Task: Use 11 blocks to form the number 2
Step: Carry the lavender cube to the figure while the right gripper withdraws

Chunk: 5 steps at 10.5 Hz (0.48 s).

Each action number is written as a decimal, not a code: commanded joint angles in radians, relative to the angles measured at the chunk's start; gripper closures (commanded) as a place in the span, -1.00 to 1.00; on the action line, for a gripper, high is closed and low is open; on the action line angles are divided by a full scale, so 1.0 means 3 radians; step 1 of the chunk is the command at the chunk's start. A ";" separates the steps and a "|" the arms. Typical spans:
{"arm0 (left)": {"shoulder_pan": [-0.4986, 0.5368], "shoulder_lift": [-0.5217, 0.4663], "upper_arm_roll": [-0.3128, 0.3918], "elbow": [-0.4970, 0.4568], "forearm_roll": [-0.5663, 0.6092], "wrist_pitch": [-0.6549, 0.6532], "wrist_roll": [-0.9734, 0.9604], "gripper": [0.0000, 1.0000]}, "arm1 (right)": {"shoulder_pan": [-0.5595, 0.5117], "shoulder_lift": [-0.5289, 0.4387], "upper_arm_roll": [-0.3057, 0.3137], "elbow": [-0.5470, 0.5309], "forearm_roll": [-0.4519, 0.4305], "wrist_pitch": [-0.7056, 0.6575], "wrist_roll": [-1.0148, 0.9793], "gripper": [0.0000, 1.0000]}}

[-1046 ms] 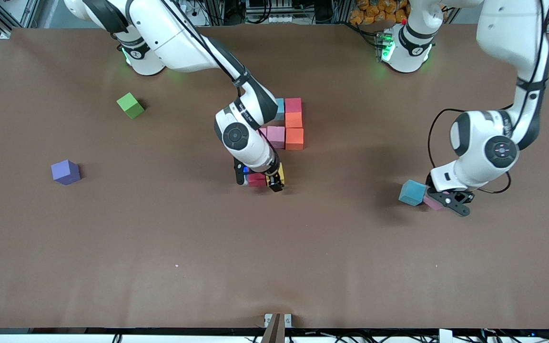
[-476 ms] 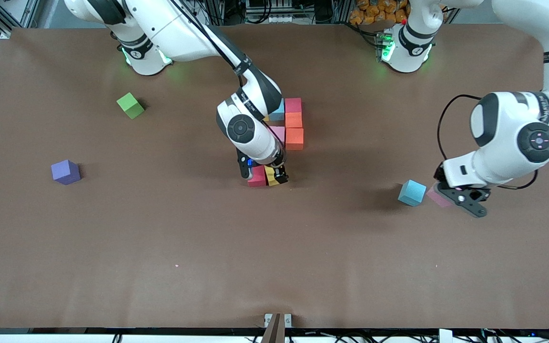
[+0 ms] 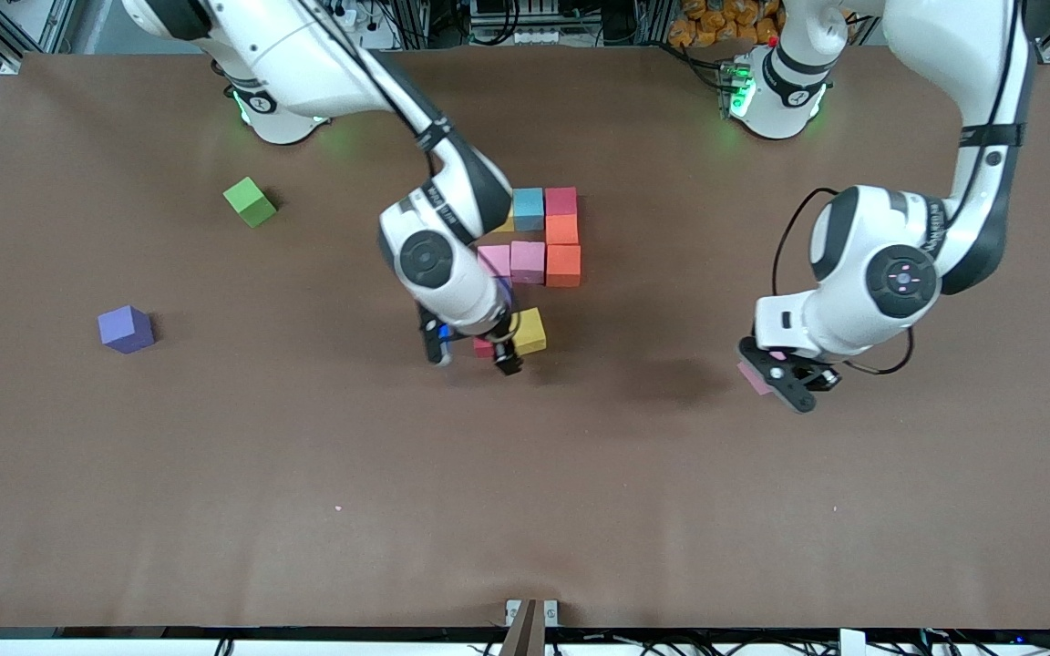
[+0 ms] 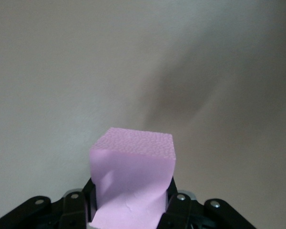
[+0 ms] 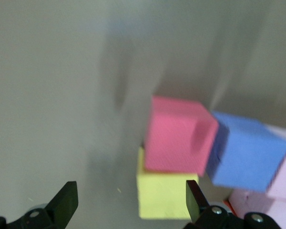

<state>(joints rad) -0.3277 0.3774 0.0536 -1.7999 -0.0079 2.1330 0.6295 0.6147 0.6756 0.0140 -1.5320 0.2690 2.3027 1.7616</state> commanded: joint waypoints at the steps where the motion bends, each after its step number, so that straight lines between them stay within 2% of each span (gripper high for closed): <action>1: -0.0165 0.0158 -0.0035 0.0068 0.0056 0.0165 0.0100 0.51 | -0.0396 -0.0196 0.0020 -0.0001 -0.0093 -0.0306 -0.0552 -1.00; 5: -0.0354 0.0454 -0.0260 0.0058 0.0327 0.0529 0.0100 0.50 | -0.1086 -0.0406 -0.0001 -0.0007 -0.0160 -0.0777 -0.1840 -1.00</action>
<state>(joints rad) -0.4207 0.4794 -0.0065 -1.7981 0.0560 2.2708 0.6455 0.3405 0.5944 0.0007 -1.5167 0.2419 2.1081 1.3083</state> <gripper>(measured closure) 0.449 0.000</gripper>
